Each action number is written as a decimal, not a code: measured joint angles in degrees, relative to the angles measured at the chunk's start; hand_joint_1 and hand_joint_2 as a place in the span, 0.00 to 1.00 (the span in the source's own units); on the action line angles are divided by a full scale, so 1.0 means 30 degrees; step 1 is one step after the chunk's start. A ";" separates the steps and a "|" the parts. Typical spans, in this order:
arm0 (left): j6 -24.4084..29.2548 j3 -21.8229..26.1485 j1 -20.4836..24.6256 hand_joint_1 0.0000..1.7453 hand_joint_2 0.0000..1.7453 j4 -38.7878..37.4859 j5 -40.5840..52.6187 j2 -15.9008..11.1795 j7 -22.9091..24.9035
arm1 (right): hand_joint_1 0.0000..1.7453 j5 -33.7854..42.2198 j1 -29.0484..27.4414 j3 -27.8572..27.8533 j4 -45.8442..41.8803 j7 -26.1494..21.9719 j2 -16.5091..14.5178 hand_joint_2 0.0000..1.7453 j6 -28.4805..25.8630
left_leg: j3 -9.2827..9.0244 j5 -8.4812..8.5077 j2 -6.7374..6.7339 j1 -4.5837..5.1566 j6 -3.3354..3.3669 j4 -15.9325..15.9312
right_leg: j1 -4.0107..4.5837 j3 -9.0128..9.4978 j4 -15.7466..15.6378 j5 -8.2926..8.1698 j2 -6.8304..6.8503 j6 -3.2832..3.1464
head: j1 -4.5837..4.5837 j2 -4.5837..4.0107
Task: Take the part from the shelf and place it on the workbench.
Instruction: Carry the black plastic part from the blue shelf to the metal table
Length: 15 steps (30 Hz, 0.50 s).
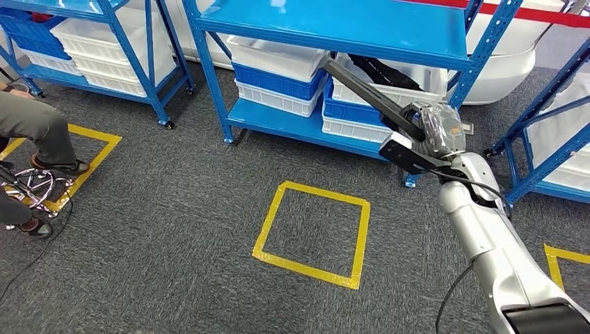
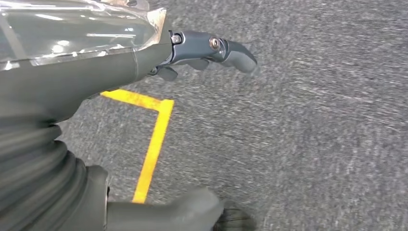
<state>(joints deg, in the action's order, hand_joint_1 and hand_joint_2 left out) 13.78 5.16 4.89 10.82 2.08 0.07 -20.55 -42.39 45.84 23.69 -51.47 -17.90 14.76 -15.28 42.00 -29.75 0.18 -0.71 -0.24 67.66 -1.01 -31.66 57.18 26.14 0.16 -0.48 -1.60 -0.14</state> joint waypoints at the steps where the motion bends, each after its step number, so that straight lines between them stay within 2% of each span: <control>1: -0.0002 0.0000 0.0003 0.00 1.00 0.0000 0.0000 -0.0002 0.0000 | 1.00 -0.0002 -0.0007 -0.0011 -0.0024 0.0002 0.0009 1.00 0.0000 | 0.0203 -0.0676 0.0001 -0.0018 -0.0068 0.1254 | 0.0043 -0.0277 0.0010 -0.0225 -0.0001 -0.0050 | -0.0004 0.0000; 2: -0.0004 0.0000 0.0007 0.00 1.00 0.0000 0.0000 -0.0002 -0.0005 | 1.00 -0.0006 -0.0023 -0.0022 -0.0038 0.0004 0.0020 1.00 0.0002 | 0.0241 -0.0890 0.0000 -0.0046 -0.0113 0.2196 | 0.0082 -0.0559 0.0019 -0.0446 -0.0004 -0.0059 | -0.0013 0.0000; 3: -0.0004 0.0000 0.0013 0.00 1.00 0.0000 -0.0002 0.0000 -0.0022 | 1.00 -0.0022 -0.0050 -0.0031 -0.0060 0.0013 0.0031 1.00 0.0006 | 0.0018 -0.0636 -0.0001 -0.0079 -0.0125 0.2594 | 0.0116 -0.0843 0.0034 -0.0662 -0.0008 -0.0042 | -0.0014 0.0002; 4: -0.0004 0.0000 0.0024 0.00 1.00 0.0002 -0.0009 0.0002 -0.0046 | 1.00 -0.0051 -0.0075 -0.0036 -0.0093 0.0027 0.0040 1.00 0.0009 | -0.0519 -0.0117 -0.0001 -0.0106 -0.0093 0.2277 | 0.0141 -0.1100 0.0055 -0.0862 -0.0018 -0.0004 | -0.0011 0.0000; 5: -0.0007 0.0000 0.0042 0.00 1.00 0.0005 -0.0018 0.0002 -0.0076 | 1.00 -0.0089 -0.0096 -0.0053 -0.0148 0.0051 0.0049 1.00 0.0013 | -0.1334 0.0373 0.0004 -0.0126 -0.0027 0.1474 | 0.0161 -0.1348 0.0075 -0.1062 -0.0034 0.0055 | -0.0016 0.0000; 6: -0.0016 0.0002 0.0070 0.00 1.00 0.0025 -0.0029 -0.0002 -0.0111 | 1.00 -0.0149 -0.0108 -0.0083 -0.0240 0.0082 0.0058 1.00 0.0015 | -0.2401 0.0548 0.0016 -0.0105 0.0062 0.0204 | 0.0190 -0.1570 0.0098 -0.1242 -0.0049 0.0130 | -0.0015 -0.0002; 7: -0.0029 0.0004 0.0119 0.00 1.00 0.0055 -0.0044 -0.0009 -0.0144 | 1.00 -0.0206 -0.0094 -0.0118 -0.0335 0.0106 0.0069 1.00 0.0015 | -0.3418 0.0410 0.0033 -0.0066 0.0166 -0.1231 | 0.0211 -0.1737 0.0112 -0.1424 -0.0050 0.0233 | -0.0004 -0.0002; 8: -0.0042 0.0005 0.0174 0.00 1.00 0.0080 -0.0053 -0.0014 -0.0171 | 1.00 -0.0259 -0.0068 -0.0154 -0.0435 0.0122 0.0078 1.00 0.0015 | -0.4121 0.0170 0.0048 0.0009 0.0268 -0.2336 | 0.0209 -0.1859 0.0081 -0.1624 -0.0032 0.0363 | 0.0005 0.0000; 9: -0.0053 0.0009 0.0224 0.00 1.00 0.0104 -0.0064 -0.0018 -0.0193 | 1.00 -0.0322 -0.0040 -0.0178 -0.0521 0.0135 0.0082 1.00 0.0015 | -0.4507 -0.0026 0.0061 0.0111 0.0381 -0.3080 | 0.0179 -0.1962 0.0028 -0.1843 -0.0005 0.0497 | 0.0007 0.0000; 11: -0.0064 0.0016 0.0268 0.00 1.00 0.0107 -0.0082 -0.0009 -0.0211 | 1.00 -0.0439 -0.0044 -0.0180 -0.0599 0.0155 0.0078 1.00 0.0029 | -0.4359 0.0279 0.0008 0.0221 0.0672 -0.3481 | 0.0121 -0.2137 -0.0072 -0.2171 0.0029 0.0766 | 0.0002 0.0000; 12: -0.0073 0.0022 0.0266 0.00 1.00 0.0106 -0.0096 0.0002 -0.0213 | 1.00 -0.0528 -0.0070 -0.0175 -0.0610 0.0178 0.0074 1.00 0.0067 | -0.4195 0.0550 -0.0037 0.0226 0.0839 -0.3571 | 0.0106 -0.2301 0.0079 -0.1970 0.0022 0.0802 | 0.0012 -0.0002; 13: -0.0084 0.0027 0.0262 0.00 1.00 0.0104 -0.0107 0.0013 -0.0215 | 1.00 -0.0630 -0.0093 -0.0171 -0.0614 0.0213 0.0074 1.00 0.0113 | -0.3979 0.0844 -0.0090 0.0207 0.1009 -0.3656 | 0.0112 -0.2569 0.0581 -0.1410 0.0010 0.0759 | 0.0043 -0.0002; 15: -0.0102 0.0036 0.0264 0.00 1.00 0.0102 -0.0124 0.0031 -0.0217 | 1.00 -0.0850 -0.0082 -0.0171 -0.0612 0.0300 0.0074 1.00 0.0191 | -0.3418 0.1369 -0.0143 0.0190 0.1213 -0.3694 | 0.0088 -0.3302 0.2755 0.0351 -0.0003 0.0553 | 0.0100 0.0000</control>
<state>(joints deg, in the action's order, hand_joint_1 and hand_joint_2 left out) 13.48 5.27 5.69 11.13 1.71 0.16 -21.20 -44.94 45.59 23.17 -53.31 -16.99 14.98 -14.70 31.74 -25.65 -0.25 -0.14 3.40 56.58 -0.74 -41.57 65.44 27.19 0.15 1.18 -1.30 -0.14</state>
